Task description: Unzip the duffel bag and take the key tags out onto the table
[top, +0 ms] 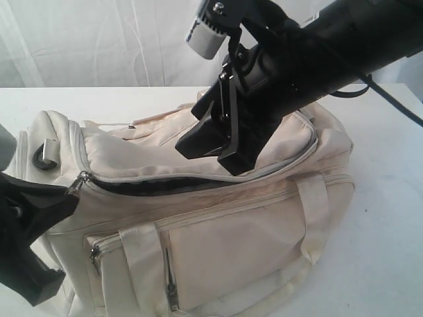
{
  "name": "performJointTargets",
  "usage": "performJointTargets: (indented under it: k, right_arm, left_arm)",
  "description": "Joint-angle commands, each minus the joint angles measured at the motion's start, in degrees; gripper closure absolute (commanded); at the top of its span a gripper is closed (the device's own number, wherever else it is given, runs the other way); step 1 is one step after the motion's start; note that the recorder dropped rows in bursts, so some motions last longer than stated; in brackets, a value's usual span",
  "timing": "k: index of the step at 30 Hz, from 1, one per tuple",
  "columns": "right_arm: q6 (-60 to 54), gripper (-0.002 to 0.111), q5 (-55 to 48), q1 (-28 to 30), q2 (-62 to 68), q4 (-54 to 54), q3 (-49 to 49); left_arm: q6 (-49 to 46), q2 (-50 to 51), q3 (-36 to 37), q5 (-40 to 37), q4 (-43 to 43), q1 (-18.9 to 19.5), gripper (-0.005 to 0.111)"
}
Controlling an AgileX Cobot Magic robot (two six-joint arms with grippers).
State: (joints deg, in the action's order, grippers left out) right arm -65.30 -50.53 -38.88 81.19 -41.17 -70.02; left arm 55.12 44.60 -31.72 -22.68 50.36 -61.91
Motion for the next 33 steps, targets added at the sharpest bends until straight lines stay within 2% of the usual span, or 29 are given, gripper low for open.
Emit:
performJointTargets:
  k: [1, 7, 14, 21, 25, 28, 31, 33]
  right_arm:
    - [-0.7, 0.052, -1.8, 0.0, -0.5, -1.9, 1.1]
    - [-6.9, 0.037, -0.1, -1.9, -0.5, -5.4, 2.2]
    - [-9.5, 0.037, 4.7, -8.1, 1.1, -5.1, 2.3]
    - [-6.4, 0.038, 11.2, -13.1, 6.7, 4.0, 2.3]
    - [-6.4, 0.042, 14.1, -15.3, 8.3, 4.0, 2.3]
    - [-6.0, 0.054, 16.0, -16.5, 9.0, 4.5, 2.3]
    - [-4.8, 0.079, 15.6, -17.2, 8.9, 5.5, 2.3]
    - [-4.8, 0.099, 14.1, -17.2, 8.9, 5.6, 2.3]
  left_arm:
    - [0.4, -2.2, 0.3, -1.0, 0.2, 0.1, 0.107]
    - [0.4, -3.3, 0.3, -4.8, 0.2, 0.1, 0.107]
    - [0.3, -3.5, 0.3, -4.7, 0.6, 0.1, 0.107]
    - [0.2, -3.5, 0.3, -4.7, 0.7, 0.1, 0.107]
    - [0.2, -3.5, 0.3, -4.7, 0.9, 0.1, 0.107]
    - [0.2, -3.5, 0.3, -4.7, 1.4, 0.1, 0.107]
    - [0.1, -3.5, 0.3, -5.3, 1.5, 0.1, 0.107]
    - [0.1, -3.5, 0.3, -6.2, 1.6, 0.1, 0.107]
